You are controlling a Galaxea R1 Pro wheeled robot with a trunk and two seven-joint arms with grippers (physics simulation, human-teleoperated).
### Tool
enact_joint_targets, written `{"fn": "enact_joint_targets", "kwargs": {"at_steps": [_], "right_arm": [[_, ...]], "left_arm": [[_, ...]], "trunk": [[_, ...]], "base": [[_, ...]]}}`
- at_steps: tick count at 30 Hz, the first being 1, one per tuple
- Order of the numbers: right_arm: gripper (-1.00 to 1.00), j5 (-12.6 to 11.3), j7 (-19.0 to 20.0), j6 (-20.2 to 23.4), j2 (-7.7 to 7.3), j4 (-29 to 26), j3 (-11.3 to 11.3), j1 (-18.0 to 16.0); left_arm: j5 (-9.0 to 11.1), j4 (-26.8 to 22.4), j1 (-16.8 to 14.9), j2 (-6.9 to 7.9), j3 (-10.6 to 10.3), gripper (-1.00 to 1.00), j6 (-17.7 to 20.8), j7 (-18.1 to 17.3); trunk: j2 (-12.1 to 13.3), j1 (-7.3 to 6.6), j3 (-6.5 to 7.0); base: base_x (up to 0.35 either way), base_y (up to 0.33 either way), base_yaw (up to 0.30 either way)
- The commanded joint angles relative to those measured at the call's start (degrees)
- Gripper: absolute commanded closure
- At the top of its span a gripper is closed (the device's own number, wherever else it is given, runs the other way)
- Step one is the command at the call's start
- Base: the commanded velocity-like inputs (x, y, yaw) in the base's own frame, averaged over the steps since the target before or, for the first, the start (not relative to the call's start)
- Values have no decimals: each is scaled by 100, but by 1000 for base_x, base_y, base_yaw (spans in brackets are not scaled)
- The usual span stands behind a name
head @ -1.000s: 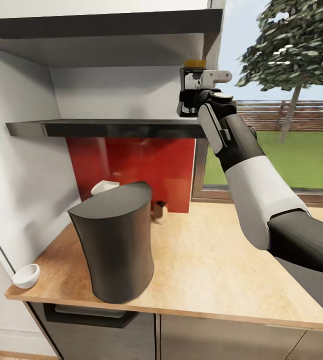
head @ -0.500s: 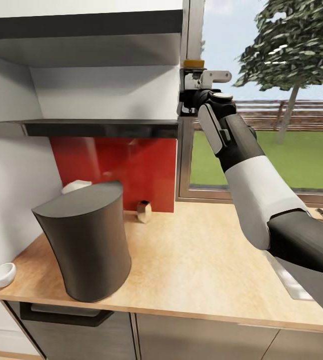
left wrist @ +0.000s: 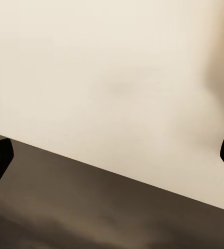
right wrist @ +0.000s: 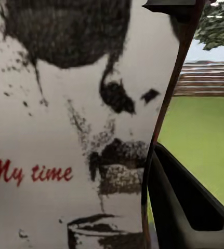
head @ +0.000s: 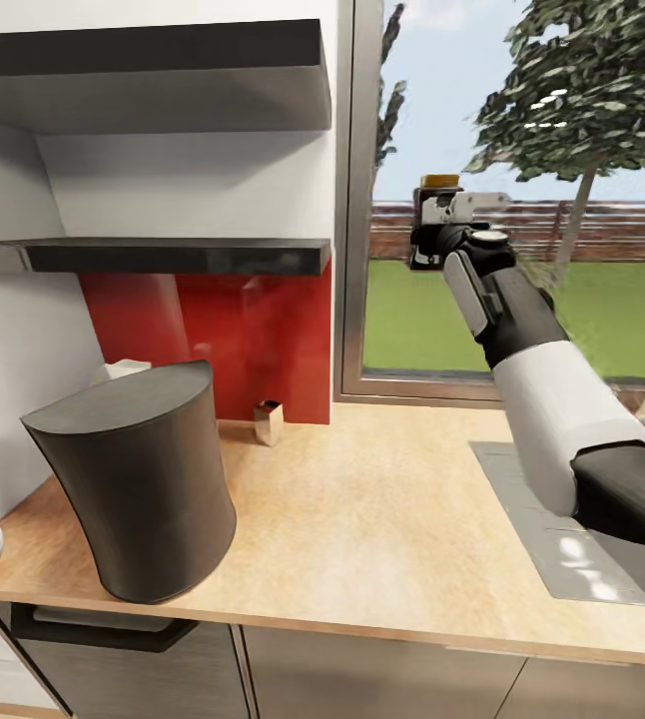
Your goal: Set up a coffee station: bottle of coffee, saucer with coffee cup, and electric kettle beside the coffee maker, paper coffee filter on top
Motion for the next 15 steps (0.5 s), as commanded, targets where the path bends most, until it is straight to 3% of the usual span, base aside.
{"fn": "enact_joint_targets", "kwargs": {"at_steps": [1,5,15], "right_arm": [[100,-53,-63,1,-29,-27,22,139],[100,-54,-70,-154,-131,-31,22,648],[100,-54,-66,-1261,-311,-24,25,1877]], "left_arm": [[-60,-6,-1,-1,43,-100,20,8],[-60,-6,-1,-11,43,-100,19,8],[-68,-11,-1,-17,43,-100,11,6]], "trunk": [[-14,3,-10],[-14,3,-10],[-14,3,-10]], "base": [[0,-6,0],[0,-2,0],[0,0,0]]}}
